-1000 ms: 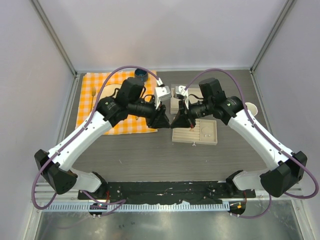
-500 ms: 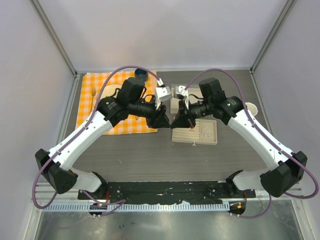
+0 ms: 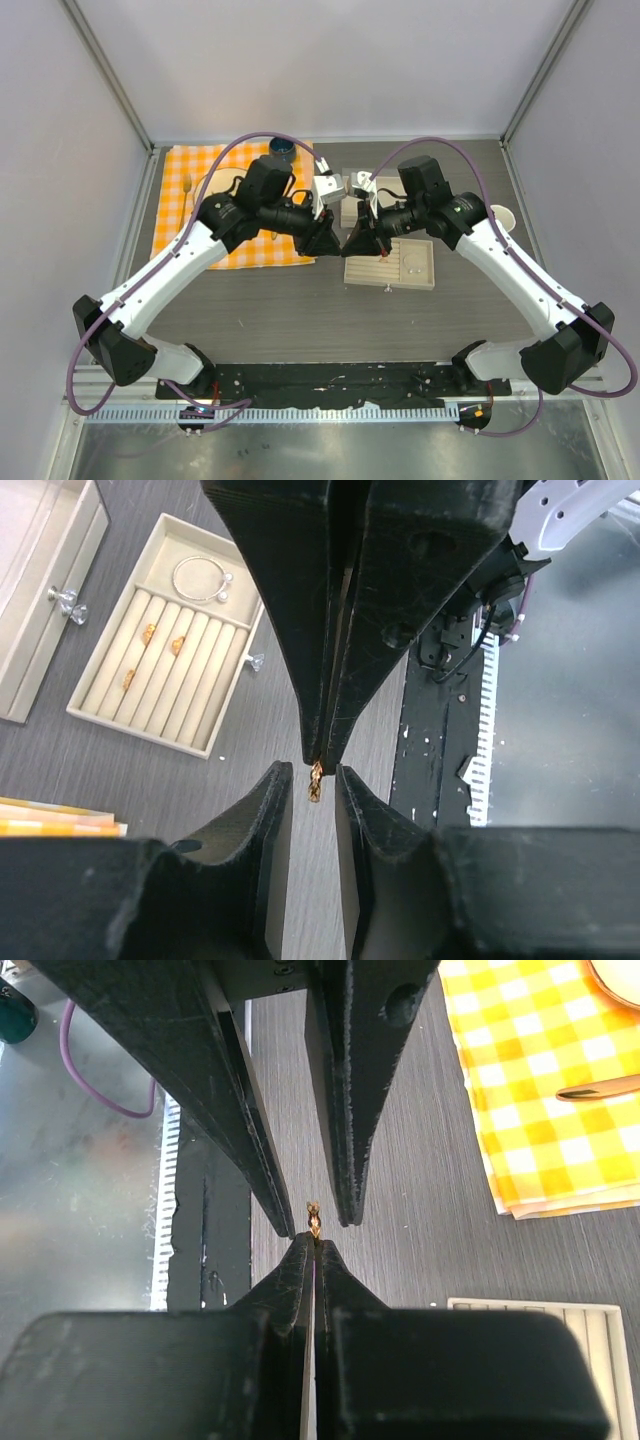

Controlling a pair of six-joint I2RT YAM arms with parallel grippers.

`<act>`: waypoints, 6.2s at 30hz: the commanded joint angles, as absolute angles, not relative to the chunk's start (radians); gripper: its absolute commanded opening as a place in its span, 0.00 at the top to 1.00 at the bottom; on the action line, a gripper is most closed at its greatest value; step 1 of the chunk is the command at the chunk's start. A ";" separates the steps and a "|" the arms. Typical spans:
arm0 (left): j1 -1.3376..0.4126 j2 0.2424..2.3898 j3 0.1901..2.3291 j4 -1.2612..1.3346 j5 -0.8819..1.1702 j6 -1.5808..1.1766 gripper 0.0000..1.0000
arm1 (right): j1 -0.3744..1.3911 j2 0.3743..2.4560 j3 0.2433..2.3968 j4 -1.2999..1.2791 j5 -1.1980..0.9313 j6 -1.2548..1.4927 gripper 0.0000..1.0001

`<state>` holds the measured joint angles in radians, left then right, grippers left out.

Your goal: Organize the mixed jewelry

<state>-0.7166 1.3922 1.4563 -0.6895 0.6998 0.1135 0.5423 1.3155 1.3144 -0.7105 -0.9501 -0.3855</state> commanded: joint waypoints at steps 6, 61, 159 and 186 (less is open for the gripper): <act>-0.721 1.387 1.473 -0.681 0.703 0.130 0.81 | 0.549 1.287 1.324 -0.687 -0.968 -0.382 0.99; -0.790 1.623 1.540 -0.675 0.456 0.440 1.00 | 0.238 1.058 1.144 -0.519 -0.469 -0.213 0.52; -0.913 2.129 1.735 -0.561 0.155 0.673 0.52 | -0.077 0.982 0.950 -0.491 -0.460 -0.172 0.53; -0.890 1.767 1.468 -0.454 -0.112 0.279 0.21 | -0.078 1.057 0.856 -0.621 -0.311 -0.247 0.32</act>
